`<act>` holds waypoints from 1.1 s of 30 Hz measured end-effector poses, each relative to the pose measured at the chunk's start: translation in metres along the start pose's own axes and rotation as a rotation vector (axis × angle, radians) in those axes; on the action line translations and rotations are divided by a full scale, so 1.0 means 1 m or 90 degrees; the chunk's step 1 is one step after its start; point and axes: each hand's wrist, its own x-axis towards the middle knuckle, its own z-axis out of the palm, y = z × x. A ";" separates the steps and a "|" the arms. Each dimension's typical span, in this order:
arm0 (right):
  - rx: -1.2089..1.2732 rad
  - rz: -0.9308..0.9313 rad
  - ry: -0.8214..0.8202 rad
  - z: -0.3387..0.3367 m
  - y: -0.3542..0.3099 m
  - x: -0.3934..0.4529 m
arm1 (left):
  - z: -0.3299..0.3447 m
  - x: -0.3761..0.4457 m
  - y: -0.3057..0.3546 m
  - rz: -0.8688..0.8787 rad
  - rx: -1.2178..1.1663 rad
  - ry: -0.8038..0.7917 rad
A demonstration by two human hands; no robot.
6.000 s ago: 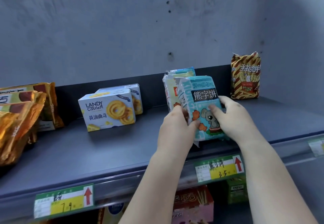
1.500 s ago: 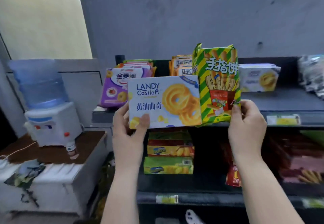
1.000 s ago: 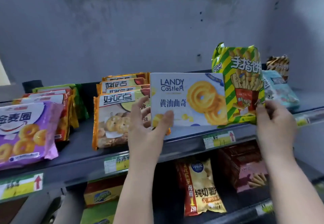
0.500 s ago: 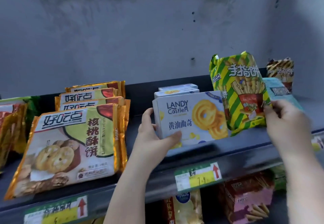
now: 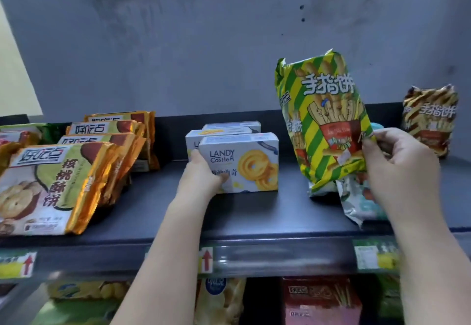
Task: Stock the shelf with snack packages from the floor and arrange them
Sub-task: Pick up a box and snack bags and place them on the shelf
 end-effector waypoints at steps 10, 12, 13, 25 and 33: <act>0.356 0.178 0.090 -0.061 0.053 0.051 | 0.030 -0.073 0.128 0.237 -0.008 0.365; 0.364 0.208 0.106 -0.073 0.067 0.060 | 0.041 -0.092 0.163 0.301 -0.163 0.278; 0.354 0.212 0.108 -0.081 0.075 0.064 | 0.050 -0.100 0.179 0.323 -0.226 0.200; -0.069 0.218 -0.047 -0.124 0.198 0.112 | 0.222 -0.085 0.264 0.284 -0.026 -0.152; -0.253 0.283 -0.197 -0.110 0.226 0.137 | 0.264 -0.068 0.276 0.239 0.127 -0.206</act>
